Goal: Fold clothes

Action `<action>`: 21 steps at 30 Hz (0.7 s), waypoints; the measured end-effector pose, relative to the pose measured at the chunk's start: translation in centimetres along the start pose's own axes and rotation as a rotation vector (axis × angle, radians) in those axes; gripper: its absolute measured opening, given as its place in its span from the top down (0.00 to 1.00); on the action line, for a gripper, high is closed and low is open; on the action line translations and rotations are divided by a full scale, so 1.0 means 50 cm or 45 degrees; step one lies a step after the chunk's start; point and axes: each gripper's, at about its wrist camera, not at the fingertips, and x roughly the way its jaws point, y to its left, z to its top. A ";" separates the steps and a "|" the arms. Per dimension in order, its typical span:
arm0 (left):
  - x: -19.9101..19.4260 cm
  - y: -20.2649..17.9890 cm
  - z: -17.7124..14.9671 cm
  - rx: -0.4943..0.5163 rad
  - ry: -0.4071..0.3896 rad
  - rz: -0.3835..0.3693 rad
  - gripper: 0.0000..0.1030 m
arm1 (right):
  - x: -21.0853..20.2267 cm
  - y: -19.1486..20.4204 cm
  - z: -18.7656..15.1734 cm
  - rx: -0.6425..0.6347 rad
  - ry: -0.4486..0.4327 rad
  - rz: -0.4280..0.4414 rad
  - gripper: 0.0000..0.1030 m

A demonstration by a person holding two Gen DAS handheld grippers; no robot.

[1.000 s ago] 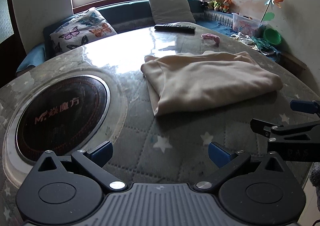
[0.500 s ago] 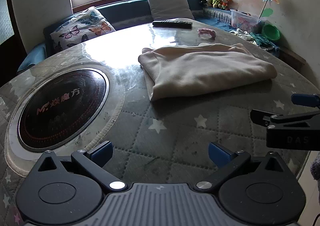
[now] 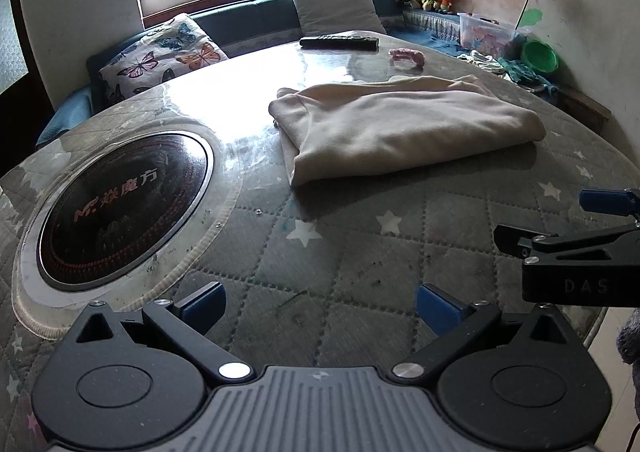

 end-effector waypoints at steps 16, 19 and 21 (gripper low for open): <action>-0.015 -0.019 -0.009 0.020 -0.015 0.001 0.00 | -0.012 -0.001 -0.007 0.005 -0.006 0.006 0.00; -0.017 -0.020 -0.011 0.021 -0.017 0.001 0.00 | -0.013 -0.001 -0.008 0.005 -0.005 0.007 0.00; -0.017 -0.020 -0.011 0.020 -0.016 0.003 0.00 | -0.014 -0.001 -0.010 0.005 -0.004 0.008 0.00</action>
